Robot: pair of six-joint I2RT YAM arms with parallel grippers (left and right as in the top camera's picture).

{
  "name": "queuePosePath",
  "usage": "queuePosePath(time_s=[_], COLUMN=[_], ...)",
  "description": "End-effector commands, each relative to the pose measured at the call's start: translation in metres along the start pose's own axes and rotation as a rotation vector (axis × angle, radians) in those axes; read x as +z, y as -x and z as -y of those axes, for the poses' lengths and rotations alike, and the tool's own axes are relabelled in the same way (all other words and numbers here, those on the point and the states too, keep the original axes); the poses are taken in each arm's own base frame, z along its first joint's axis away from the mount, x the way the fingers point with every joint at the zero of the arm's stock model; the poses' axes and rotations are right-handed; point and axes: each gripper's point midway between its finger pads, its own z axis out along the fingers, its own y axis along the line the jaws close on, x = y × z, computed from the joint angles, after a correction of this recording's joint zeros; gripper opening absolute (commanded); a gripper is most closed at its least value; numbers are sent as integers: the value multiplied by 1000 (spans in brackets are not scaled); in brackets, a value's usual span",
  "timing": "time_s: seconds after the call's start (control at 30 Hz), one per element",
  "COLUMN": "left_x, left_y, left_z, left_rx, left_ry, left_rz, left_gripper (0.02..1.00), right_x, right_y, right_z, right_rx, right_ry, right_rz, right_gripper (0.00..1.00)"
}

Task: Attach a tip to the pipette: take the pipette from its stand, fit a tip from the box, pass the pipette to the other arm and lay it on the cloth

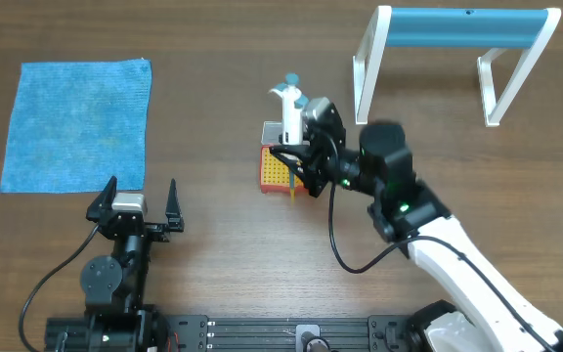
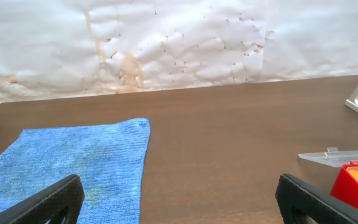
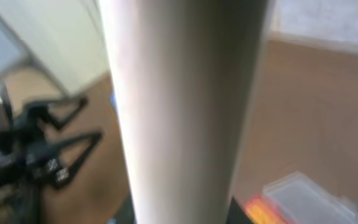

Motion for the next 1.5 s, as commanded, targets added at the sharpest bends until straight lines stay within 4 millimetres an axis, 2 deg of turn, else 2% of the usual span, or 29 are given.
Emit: queuePosePath(time_s=[0.03, 0.2, 0.33, 0.43, 0.77, 0.8, 0.87, 0.93, 1.07, 1.17, 1.27, 1.37, 1.5], left_x=[0, 0, 0, 0, 0, 0, -3, -11, -35, -38, -32, -30, -29], left_y=[-2, -2, -1, -2, -1, 0, 7, 16, 18, 16, 20, 40, 38], left_z=[-1, -1, -1, -1, -2, 3, 31, 57, 102, 107, 97, 91, 94], left_rx=[-8, -8, -8, -8, -8, -19, -162, -407, -1020, -1241, -1418, -1436, -1486], left_ry=[8, 8, 8, 8, 11, -17, -181, -351, -621, -624, -560, -585, -589], left_rz=[-4, -4, -3, -4, 0, 3, 20, 4, -256, -361, -364, -273, -319], left_gripper=[996, 996, 996, 996, 998, 996, 996, 996, 996, 996, 996, 996, 998], right_x=[-9, -11, -12, -14, -13, -13, -13, -13, -13, -13, -13, -13, -13], right_y=[19, 10, 10, 9, 7, 7, 7, 7, 7, 7, 7, 7, 7], right_z=[-20, -47, -54, -63, -68, -68, -68, -68, -68, -68, -68, -68, -68], right_rx=[61, 260, 436, 446, 476, 476, 476, 476, 475, 475, 475, 475, 475], right_ry=[29, 161, 190, 239, 247, 246, 246, 246, 246, 246, 246, 246, 246], right_rz=[-73, -134, -162, -181, -194, -194, -194, -194, -194, -194, -194, -194, -194], right_gripper=[82, 80, 82, 82, 82, 82, 82, 82, 82, 82, 82, 82, 82])
